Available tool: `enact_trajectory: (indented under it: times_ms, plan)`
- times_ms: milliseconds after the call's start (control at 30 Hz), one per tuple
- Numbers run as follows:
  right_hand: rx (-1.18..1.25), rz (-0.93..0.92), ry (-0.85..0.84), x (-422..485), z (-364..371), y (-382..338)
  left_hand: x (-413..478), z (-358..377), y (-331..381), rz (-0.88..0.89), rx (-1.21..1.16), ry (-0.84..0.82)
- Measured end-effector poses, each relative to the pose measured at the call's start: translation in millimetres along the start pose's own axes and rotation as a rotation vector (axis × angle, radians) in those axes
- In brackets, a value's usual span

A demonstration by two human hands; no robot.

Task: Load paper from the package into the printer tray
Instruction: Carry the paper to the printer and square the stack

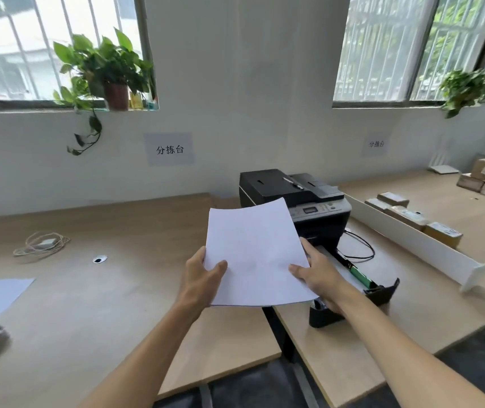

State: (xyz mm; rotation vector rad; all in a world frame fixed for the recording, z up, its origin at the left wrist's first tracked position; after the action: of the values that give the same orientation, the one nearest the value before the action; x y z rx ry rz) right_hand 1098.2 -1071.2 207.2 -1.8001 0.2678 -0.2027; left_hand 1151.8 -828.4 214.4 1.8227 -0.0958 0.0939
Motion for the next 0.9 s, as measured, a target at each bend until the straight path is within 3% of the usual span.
enact_trajectory:
  times_ms: [133,300,400,633,900]
  plan:
    - [-0.003,0.027,-0.021,36,19,6,35,-4,-14,-0.030,-0.012,-0.006]
    - [-0.043,0.005,-0.002,83,35,5,85,-6,-39,-0.268,-0.137,-0.080]
    - [-0.037,-0.041,-0.007,113,45,4,118,-4,-53,-0.343,-0.205,-0.025]
    - [-0.078,-0.158,-0.007,166,81,27,157,9,-94,-0.148,-0.219,0.103]
    - [0.098,-0.150,0.056,193,134,138,150,27,-199,0.026,-0.073,0.301]
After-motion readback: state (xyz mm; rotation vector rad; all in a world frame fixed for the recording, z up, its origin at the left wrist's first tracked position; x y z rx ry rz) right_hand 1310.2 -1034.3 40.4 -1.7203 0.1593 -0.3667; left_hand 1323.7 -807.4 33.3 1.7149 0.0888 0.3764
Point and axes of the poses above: each hand's wrist, its own x-axis towards the middle knuckle, its own z-axis out of the palm, y = z × x, the point moved 7 cm from there along x, towards the middle knuckle, and after that the axes turned 5 degrees about y, right-handed, at the moved point
